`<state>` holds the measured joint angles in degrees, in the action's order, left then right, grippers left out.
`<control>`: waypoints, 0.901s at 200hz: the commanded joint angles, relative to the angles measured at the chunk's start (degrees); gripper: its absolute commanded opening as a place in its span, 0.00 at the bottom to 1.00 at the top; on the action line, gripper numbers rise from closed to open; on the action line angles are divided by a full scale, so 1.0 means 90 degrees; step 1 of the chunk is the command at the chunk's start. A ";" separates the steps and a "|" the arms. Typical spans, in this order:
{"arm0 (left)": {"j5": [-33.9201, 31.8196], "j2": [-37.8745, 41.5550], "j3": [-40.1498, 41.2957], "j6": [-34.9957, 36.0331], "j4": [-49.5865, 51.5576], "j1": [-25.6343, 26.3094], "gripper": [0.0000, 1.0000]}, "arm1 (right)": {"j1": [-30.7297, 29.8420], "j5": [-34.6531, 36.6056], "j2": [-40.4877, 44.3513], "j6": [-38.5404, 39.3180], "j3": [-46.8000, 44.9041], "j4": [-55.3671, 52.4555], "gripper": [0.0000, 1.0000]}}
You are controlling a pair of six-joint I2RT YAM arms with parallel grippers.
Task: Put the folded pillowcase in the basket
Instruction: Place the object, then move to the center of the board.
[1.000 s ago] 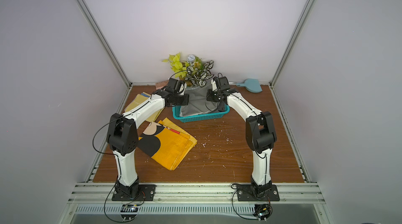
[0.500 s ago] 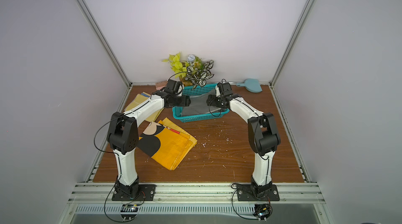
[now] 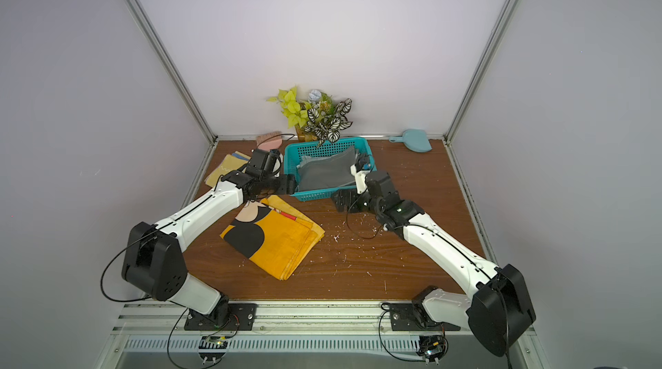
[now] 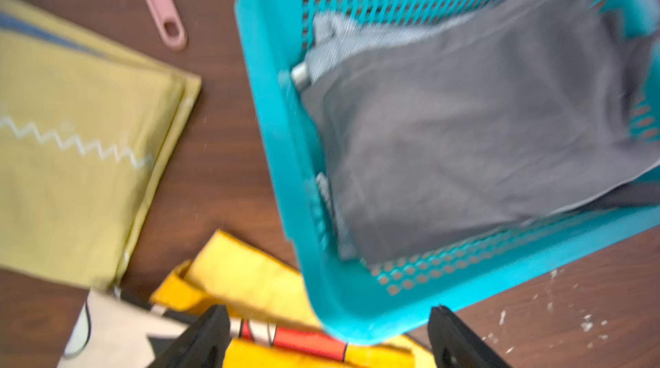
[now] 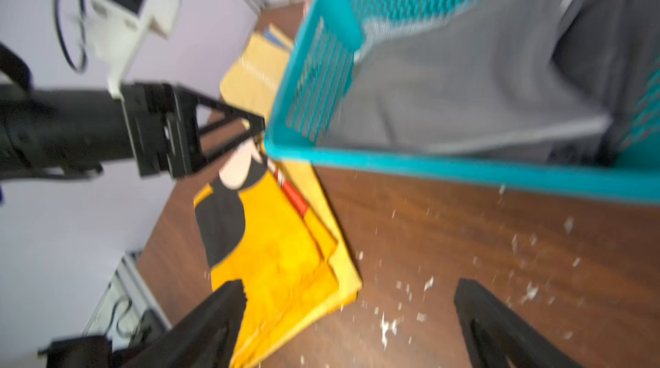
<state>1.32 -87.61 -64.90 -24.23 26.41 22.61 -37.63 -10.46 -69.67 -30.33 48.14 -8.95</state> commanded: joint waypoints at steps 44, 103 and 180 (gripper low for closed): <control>-0.0104 0.1133 0.1681 -0.0639 0.0023 -0.0071 0.88 | -0.2005 0.0611 -0.0693 -0.1862 -0.1222 0.1334 0.99; -0.0129 0.1752 0.2255 -0.0783 0.0024 -0.0071 0.89 | -0.2292 0.0549 -0.2119 -0.1809 -0.0574 0.1496 0.99; -0.0190 0.1802 0.2348 -0.0736 -0.0054 -0.0081 0.90 | -0.2582 0.0495 -0.3295 -0.1759 0.0287 0.1476 0.84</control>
<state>0.89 -71.94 -43.64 -30.63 26.37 22.48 -59.68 -6.22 -97.21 -45.91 49.23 5.63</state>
